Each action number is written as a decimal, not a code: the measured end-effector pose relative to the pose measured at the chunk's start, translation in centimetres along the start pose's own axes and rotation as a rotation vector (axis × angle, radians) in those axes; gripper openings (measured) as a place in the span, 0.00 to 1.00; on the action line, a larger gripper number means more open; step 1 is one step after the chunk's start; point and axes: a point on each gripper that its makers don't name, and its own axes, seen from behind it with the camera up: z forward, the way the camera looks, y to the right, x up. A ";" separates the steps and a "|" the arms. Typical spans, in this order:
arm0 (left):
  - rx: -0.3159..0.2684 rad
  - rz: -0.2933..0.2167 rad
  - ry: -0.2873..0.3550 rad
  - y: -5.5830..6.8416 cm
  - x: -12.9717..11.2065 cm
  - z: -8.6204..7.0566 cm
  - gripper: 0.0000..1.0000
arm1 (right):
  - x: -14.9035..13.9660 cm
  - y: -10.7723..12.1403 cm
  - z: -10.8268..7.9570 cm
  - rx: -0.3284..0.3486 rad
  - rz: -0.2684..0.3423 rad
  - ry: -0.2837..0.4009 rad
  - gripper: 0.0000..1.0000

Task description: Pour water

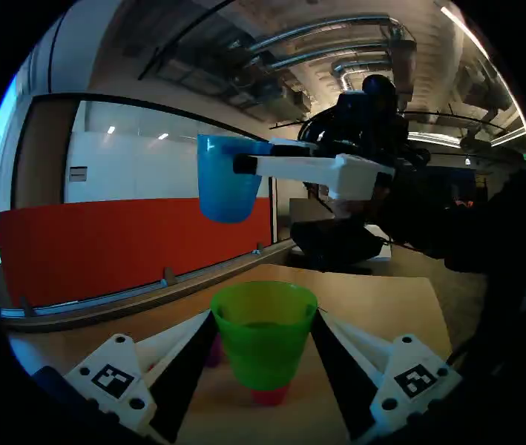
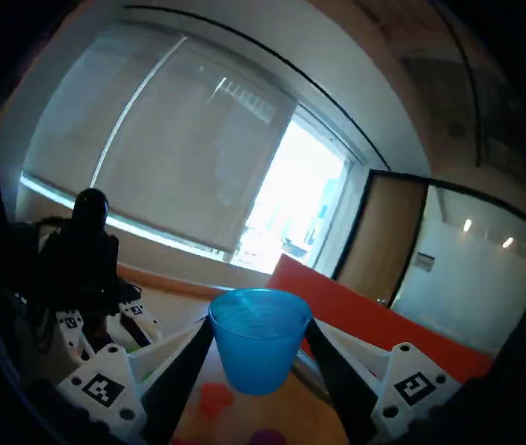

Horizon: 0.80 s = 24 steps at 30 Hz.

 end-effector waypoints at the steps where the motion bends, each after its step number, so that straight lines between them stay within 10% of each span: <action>1: -0.001 0.000 0.000 0.0 0.0 0.0 0.85 | 0.0 -0.1 0.0 0.007 0.032 0.001 0.91; 13: -0.004 0.005 -0.011 0.1 -0.1 0.1 0.86 | -0.3 -0.1 0.2 0.026 0.243 -0.008 0.91; 24: -0.005 0.004 -0.027 0.3 -0.4 0.2 0.85 | -0.7 0.2 0.0 0.014 0.288 -0.027 0.92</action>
